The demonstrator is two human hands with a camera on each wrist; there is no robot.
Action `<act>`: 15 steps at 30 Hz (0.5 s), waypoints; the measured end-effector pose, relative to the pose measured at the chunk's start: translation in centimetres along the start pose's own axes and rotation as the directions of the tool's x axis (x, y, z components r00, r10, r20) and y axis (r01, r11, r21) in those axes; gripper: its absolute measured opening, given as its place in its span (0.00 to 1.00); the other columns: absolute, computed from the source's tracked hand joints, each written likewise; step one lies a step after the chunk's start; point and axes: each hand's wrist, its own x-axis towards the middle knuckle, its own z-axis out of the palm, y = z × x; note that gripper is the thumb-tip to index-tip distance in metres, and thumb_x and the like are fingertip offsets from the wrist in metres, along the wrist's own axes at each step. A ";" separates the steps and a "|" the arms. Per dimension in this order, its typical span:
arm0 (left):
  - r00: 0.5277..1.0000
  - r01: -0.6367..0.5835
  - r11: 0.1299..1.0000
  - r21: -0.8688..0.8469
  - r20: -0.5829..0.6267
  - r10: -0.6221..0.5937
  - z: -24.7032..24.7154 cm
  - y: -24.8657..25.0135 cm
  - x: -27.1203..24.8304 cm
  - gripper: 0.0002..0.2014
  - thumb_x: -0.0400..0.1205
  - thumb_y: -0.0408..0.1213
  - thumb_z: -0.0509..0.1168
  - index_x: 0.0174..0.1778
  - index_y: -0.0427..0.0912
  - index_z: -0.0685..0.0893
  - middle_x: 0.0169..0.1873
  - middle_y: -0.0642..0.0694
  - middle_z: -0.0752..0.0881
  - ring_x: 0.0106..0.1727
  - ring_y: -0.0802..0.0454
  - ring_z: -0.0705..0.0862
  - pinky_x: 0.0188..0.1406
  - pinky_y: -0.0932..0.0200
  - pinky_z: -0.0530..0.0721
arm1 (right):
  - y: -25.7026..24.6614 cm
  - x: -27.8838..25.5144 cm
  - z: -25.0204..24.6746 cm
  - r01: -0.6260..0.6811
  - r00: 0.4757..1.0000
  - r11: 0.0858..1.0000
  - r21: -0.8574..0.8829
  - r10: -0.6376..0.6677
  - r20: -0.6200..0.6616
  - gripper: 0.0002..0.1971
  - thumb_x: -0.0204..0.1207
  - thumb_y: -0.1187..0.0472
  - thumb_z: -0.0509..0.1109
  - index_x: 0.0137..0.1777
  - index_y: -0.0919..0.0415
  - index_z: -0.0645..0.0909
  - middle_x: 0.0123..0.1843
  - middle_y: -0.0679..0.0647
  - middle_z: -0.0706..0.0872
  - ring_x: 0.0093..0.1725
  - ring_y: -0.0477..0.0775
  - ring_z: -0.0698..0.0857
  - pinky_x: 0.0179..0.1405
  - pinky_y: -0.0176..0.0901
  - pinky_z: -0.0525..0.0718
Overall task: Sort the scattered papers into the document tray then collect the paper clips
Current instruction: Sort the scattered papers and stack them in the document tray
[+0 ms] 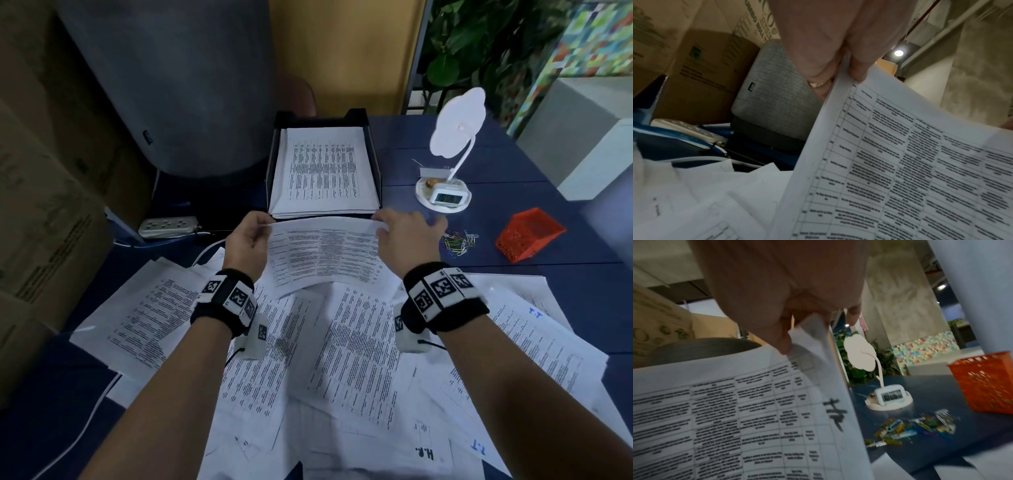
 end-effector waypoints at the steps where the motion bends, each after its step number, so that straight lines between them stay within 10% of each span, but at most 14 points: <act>1: 1.000 -0.003 1.000 -0.010 0.019 0.004 -0.1 0.1 0.1 0.14 0.83 0.25 0.60 0.42 0.51 0.79 0.36 0.48 0.82 0.33 0.54 0.75 0.30 0.70 0.75 | -0.4 0.0 -0.1 0.033 0.999 0.999 -0.013 -0.033 0.021 0.14 0.81 0.59 0.59 0.64 0.46 0.78 0.55 0.48 0.87 0.61 0.56 0.80 0.72 0.67 0.54; 10: 0.994 0.078 0.989 -0.125 -0.071 -0.087 -0.5 1.0 1.0 0.12 0.79 0.39 0.70 0.55 0.48 0.77 0.45 0.49 0.84 0.45 0.56 0.83 0.47 0.59 0.84 | 0.0 0.7 -0.8 -0.043 0.990 0.938 0.344 -0.006 0.141 0.10 0.85 0.57 0.58 0.58 0.50 0.80 0.46 0.51 0.86 0.49 0.56 0.82 0.64 0.50 0.63; 13: 0.951 0.232 0.972 -0.044 -0.200 -0.236 -0.8 0.6 0.7 0.33 0.75 0.46 0.75 0.72 0.45 0.67 0.57 0.49 0.78 0.55 0.54 0.79 0.56 0.58 0.78 | 1.4 0.9 -0.5 -0.172 0.979 0.726 0.666 0.053 0.195 0.08 0.83 0.58 0.62 0.57 0.54 0.81 0.51 0.57 0.87 0.51 0.58 0.83 0.60 0.53 0.79; 15: 0.920 0.295 0.914 -0.279 -0.176 -0.350 -0.8 0.5 0.6 0.40 0.73 0.44 0.76 0.76 0.44 0.60 0.63 0.49 0.76 0.60 0.54 0.79 0.62 0.57 0.77 | 1.6 0.4 -0.2 -0.212 0.976 0.568 0.795 0.087 0.198 0.08 0.83 0.63 0.62 0.56 0.59 0.81 0.52 0.57 0.88 0.50 0.54 0.84 0.59 0.52 0.80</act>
